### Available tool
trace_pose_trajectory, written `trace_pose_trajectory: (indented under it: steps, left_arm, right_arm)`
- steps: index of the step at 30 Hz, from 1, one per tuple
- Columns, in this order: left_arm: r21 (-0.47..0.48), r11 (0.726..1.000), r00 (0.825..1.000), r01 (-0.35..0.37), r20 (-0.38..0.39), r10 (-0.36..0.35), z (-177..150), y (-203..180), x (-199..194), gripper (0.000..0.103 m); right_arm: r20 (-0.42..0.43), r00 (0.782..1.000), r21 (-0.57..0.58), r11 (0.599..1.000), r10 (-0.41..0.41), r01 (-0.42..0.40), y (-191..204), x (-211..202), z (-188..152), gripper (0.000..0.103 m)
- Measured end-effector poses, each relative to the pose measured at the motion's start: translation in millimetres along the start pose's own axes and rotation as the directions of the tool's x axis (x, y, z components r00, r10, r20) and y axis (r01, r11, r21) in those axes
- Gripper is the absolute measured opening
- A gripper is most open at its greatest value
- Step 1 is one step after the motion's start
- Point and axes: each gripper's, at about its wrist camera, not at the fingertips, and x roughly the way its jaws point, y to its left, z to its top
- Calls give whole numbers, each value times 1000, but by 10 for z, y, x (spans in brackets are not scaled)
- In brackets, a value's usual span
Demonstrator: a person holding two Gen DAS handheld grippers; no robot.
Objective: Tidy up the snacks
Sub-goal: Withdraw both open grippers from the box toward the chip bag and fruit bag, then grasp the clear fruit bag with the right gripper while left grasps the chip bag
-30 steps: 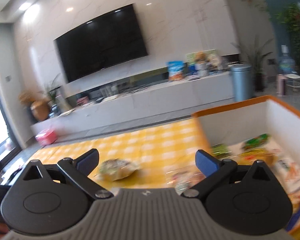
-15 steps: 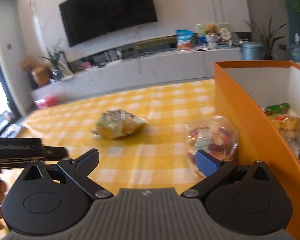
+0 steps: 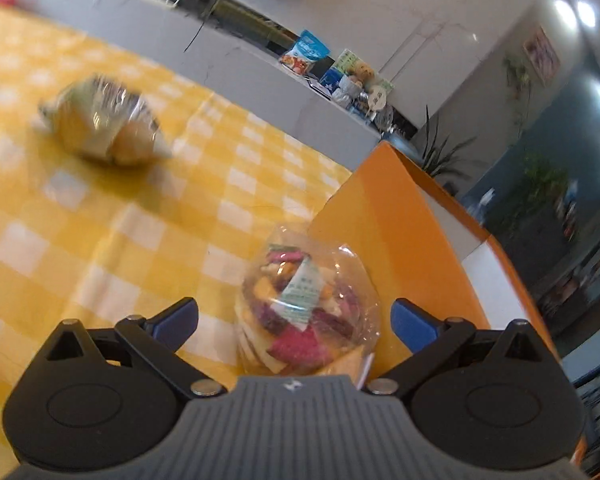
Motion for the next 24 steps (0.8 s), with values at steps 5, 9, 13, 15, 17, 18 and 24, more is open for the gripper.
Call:
trace_pose_trajectory:
  steps: [5, 9, 13, 15, 17, 18, 24]
  left_arm:
    - [15, 1000, 1000, 3, -6, -3, -4, -42, 24, 89]
    - [25, 1000, 1000, -2, -13, 2, -17, -80, 57, 89]
    - [33, 999, 1000, -12, 13, 12, -25, -105, 12, 89]
    - [34, 999, 1000, -13, 15, 13, -16, -103, 3, 89]
    - [26, 1000, 1000, -13, 17, 13, -9, -88, -2, 89]
    - [24, 1000, 1000, -15, 17, 14, -7, -84, -5, 89]
    - [38, 999, 1000, -22, 15, 21, -3, -102, -10, 89]
  right_arm:
    - [-6, 1000, -22, 1000, -11, 11, -45, -3, -43, 60]
    - [-14, 999, 10, 999, 38, -38, -117, -118, -45, 52]
    - [-17, 979, 99, 975, 202, -199, -331, -344, -80, 51]
    - [-4, 949, 157, 938, 314, -309, -442, -466, -94, 51]
    - [11, 915, 216, 893, 403, -396, -522, -511, -103, 53]
    - [29, 905, 233, 878, 424, -418, -539, -521, -105, 60]
    - [2, 896, 239, 870, 443, -431, -395, -323, -130, 100]
